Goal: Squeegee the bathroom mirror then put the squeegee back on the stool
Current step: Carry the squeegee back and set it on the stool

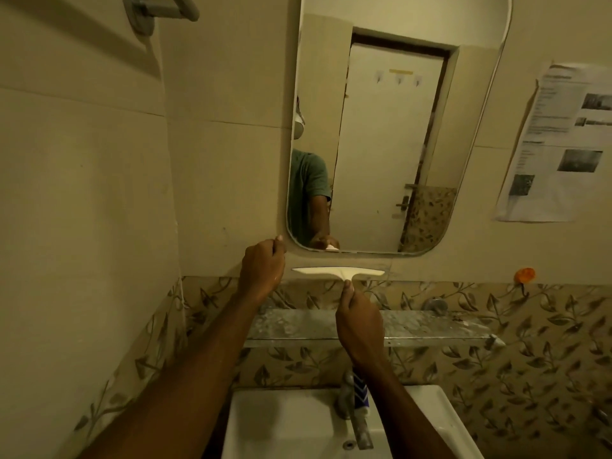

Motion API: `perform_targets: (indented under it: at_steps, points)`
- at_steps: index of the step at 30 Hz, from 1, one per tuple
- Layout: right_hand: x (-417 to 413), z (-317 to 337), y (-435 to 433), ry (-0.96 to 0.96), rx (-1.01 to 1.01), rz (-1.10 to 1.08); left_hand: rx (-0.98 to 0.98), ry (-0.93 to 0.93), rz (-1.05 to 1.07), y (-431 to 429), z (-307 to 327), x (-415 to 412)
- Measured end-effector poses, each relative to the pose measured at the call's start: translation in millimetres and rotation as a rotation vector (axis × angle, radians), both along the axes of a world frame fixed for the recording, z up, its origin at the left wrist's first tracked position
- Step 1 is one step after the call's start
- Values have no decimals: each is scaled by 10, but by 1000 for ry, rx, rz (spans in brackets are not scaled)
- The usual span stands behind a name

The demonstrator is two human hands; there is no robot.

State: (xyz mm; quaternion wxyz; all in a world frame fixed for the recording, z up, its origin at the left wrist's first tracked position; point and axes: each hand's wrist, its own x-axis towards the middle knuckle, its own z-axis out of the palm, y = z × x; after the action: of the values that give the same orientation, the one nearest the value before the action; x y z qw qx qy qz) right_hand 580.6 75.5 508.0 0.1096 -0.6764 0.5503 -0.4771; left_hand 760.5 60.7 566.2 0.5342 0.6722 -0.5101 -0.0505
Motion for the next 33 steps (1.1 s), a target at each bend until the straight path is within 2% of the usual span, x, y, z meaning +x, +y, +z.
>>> perform_targets:
  at_steps: [10, 17, 23, 33]
  points:
    - [-784, -207, 109, -95, 34, -48, -94, -217, -74, 213, -416, -659]
    - [-1540, -439, 221, -118, 47, -66, -101, -365, -110, 328, -717, -1463]
    - [-2487, -676, 378, -144, 72, -47, -97, -390, -136, 587, -1031, -2449]
    - [-4482, -1204, 821, -160, 228, 21, 40, -378, -94, 1176, -1737, -4562]
